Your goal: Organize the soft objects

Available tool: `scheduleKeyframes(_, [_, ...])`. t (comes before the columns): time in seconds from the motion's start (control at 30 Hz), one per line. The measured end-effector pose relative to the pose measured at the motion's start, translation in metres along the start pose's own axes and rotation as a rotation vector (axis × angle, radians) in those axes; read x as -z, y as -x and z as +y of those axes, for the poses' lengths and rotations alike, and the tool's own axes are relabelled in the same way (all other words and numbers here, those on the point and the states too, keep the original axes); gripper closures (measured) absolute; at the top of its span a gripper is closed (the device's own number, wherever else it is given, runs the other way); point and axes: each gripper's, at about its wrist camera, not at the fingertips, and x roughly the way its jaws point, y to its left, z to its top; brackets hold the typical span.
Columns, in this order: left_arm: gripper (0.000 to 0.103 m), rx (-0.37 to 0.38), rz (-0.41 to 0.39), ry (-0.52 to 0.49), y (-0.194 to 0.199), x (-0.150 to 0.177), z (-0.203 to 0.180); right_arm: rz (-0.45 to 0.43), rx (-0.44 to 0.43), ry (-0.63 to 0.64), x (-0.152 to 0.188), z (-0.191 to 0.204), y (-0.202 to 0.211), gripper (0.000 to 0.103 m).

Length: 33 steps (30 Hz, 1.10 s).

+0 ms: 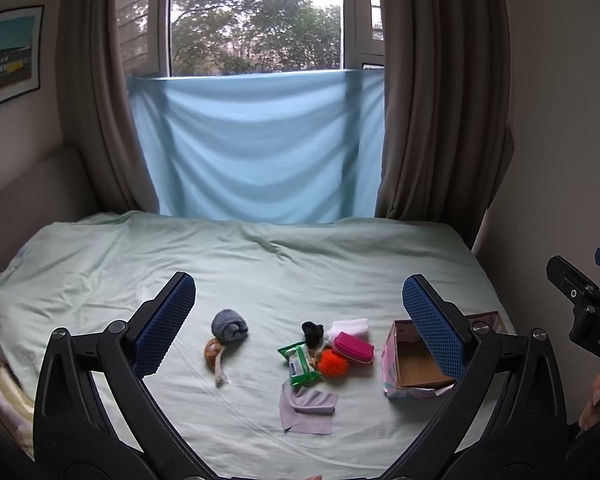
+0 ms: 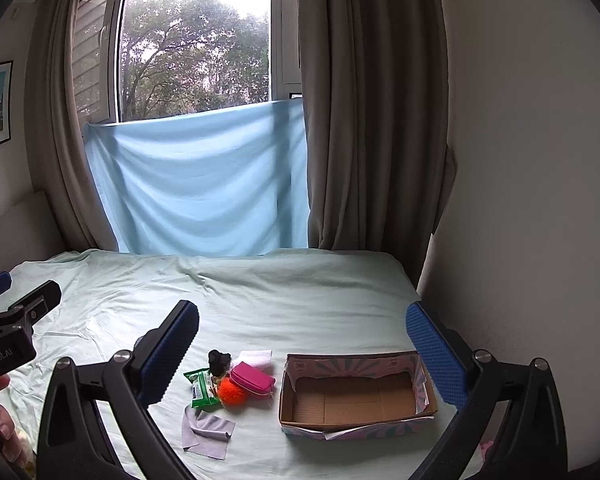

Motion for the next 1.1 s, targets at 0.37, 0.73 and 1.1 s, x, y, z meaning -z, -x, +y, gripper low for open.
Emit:
scheduleKeyframes(0.37, [0.000,-0.077,0.053,0.081,-0.002,0.018,0.017,0.026,-0.073,0.033,0.012,-0.002,-0.010,0.000])
scheduleKeyframes(0.73, [0.000,-0.129,0.177,0.094,-0.041,0.055,0.063,0.138,-0.154,0.021,0.053,0.026,-0.050,0.000])
scheduleKeyframes(1.1, [0.000,0.008,0.343,0.089,-0.161,0.099,0.165,0.283,-0.065,-0.062,0.114,0.104,-0.093,0.000])
